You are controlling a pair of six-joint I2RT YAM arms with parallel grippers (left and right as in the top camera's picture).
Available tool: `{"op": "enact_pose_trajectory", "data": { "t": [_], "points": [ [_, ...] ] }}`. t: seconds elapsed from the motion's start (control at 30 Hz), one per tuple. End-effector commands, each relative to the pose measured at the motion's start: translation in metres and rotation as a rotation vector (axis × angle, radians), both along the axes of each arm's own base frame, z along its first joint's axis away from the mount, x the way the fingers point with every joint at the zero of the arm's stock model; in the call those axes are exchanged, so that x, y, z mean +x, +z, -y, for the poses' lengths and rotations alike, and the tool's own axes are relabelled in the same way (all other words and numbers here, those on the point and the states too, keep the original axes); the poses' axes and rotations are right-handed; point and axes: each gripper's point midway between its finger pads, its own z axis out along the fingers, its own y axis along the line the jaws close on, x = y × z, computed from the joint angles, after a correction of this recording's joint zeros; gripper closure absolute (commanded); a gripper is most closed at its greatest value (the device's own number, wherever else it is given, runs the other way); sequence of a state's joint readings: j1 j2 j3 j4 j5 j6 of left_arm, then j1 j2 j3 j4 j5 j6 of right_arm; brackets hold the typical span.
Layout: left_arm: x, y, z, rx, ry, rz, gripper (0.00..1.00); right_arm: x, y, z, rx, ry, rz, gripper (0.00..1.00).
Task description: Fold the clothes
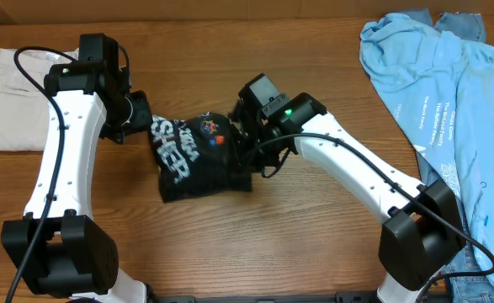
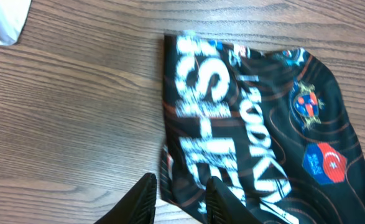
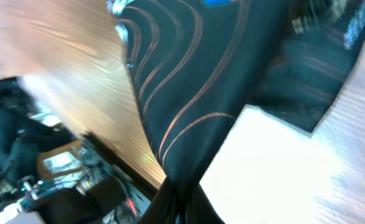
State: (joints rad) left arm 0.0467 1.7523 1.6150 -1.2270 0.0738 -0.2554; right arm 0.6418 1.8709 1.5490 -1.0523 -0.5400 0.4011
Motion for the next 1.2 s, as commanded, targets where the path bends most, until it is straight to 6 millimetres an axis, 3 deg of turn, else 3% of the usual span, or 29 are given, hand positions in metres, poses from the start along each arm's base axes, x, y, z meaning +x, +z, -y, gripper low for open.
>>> {"op": "enact_pose_trajectory", "data": {
  "t": [0.0, 0.17, 0.53, 0.8, 0.83, 0.9, 0.93, 1.1, 1.17],
  "points": [
    [0.005, 0.009, -0.001, 0.012, -0.015, 0.030, 0.70, -0.003, -0.018, 0.014, -0.092, -0.034, -0.020, 0.96],
    [0.005, 0.009, -0.001, 0.012, -0.015, 0.030, 0.70, -0.012, -0.034, 0.022, -0.128, -0.032, -0.052, 0.96],
    [0.004, 0.009, -0.001, 0.014, -0.022, 0.026, 0.66, -0.013, -0.066, 0.058, -0.325, -0.109, -0.033, 0.92],
    [0.000, 0.008, -0.001, 0.014, -0.030, 0.011, 0.64, 0.019, -0.074, 0.093, -0.524, -0.283, 0.101, 0.87],
    [-0.001, 0.008, -0.001, 0.014, -0.030, 0.008, 0.64, 0.023, -0.074, 0.098, -0.546, -0.308, 0.117, 0.85],
    [-0.001, 0.007, -0.001, 0.016, -0.040, 0.006, 0.63, 0.029, -0.074, 0.107, -0.577, -0.346, 0.138, 0.72],
    [-0.002, 0.007, -0.001, 0.016, -0.041, 0.005, 0.62, 0.032, -0.074, 0.110, -0.583, -0.353, 0.142, 0.72],
    [-0.002, 0.007, -0.001, 0.016, -0.042, 0.004, 0.60, 0.035, -0.074, 0.118, -0.588, -0.376, 0.124, 0.71],
    [0.000, 0.008, -0.001, 0.017, -0.050, 0.010, 0.59, 0.035, -0.073, 0.110, -0.537, -0.329, 0.117, 0.71]
  ]
}}
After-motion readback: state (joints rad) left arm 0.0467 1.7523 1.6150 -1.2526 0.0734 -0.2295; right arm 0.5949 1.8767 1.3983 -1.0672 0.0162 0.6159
